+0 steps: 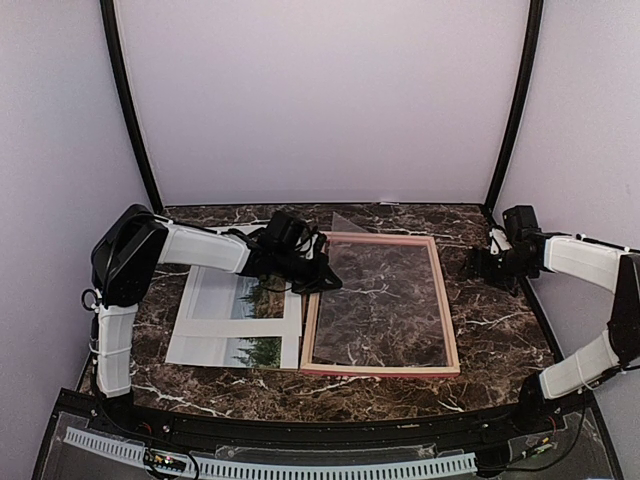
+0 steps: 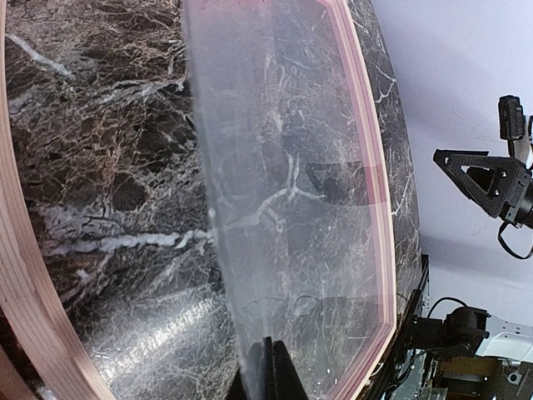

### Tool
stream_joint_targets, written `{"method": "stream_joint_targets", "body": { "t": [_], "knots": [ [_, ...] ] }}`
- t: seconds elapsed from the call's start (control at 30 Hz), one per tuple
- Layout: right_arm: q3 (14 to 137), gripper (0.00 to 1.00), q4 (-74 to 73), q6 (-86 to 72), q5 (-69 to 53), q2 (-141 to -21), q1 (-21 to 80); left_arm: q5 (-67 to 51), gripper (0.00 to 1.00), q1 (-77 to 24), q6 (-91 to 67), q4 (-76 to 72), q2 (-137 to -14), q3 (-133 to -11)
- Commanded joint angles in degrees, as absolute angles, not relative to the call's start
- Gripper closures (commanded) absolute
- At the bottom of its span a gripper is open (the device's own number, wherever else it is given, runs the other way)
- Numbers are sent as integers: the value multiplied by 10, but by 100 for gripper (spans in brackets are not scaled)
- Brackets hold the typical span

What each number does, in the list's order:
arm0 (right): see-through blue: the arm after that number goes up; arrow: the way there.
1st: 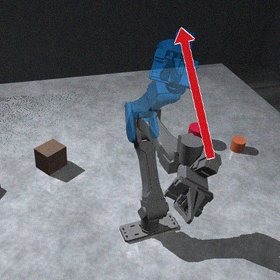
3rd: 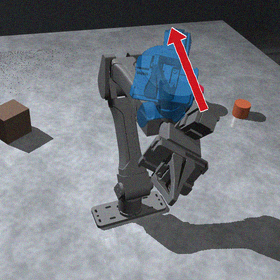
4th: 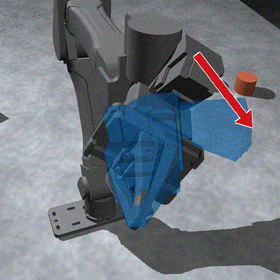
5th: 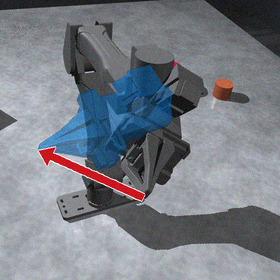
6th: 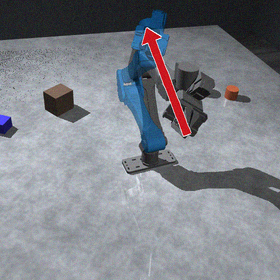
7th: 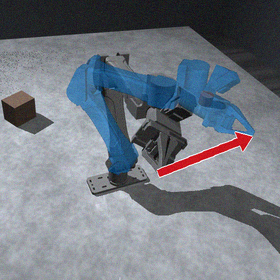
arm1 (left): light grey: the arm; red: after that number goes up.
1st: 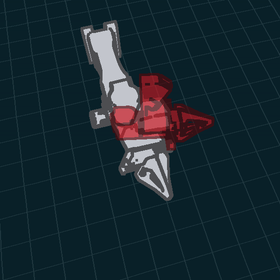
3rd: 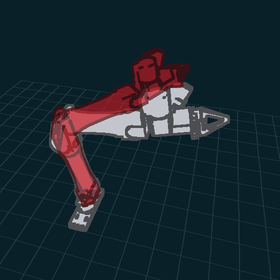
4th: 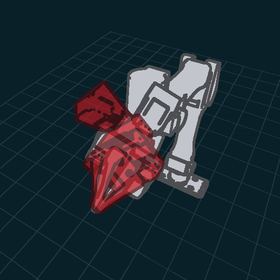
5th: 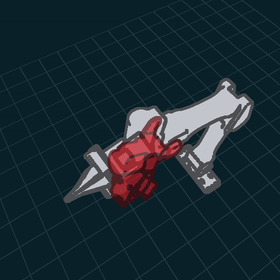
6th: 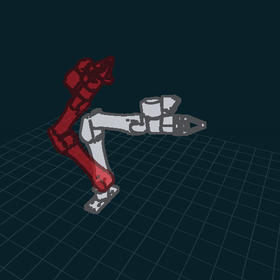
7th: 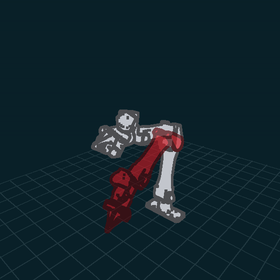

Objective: Put the photo into the frame
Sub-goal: Place the glass panel in the frame body.

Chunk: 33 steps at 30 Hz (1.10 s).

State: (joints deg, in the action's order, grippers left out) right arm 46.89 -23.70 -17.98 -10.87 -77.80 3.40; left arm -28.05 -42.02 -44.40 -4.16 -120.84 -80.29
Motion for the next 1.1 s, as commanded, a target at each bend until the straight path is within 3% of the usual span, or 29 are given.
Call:
{"method": "stream_joint_targets", "body": {
  "t": [0.0, 1.07],
  "knots": [
    [464, 17, -223, -177, -109, -775, 40, -284, 100, -424, -443, -45, -1174, -794],
    [466, 17, -220, -178, -111, -784, 44, -277, 100, -424, -430, -31, -1171, -801]
  ]
}}
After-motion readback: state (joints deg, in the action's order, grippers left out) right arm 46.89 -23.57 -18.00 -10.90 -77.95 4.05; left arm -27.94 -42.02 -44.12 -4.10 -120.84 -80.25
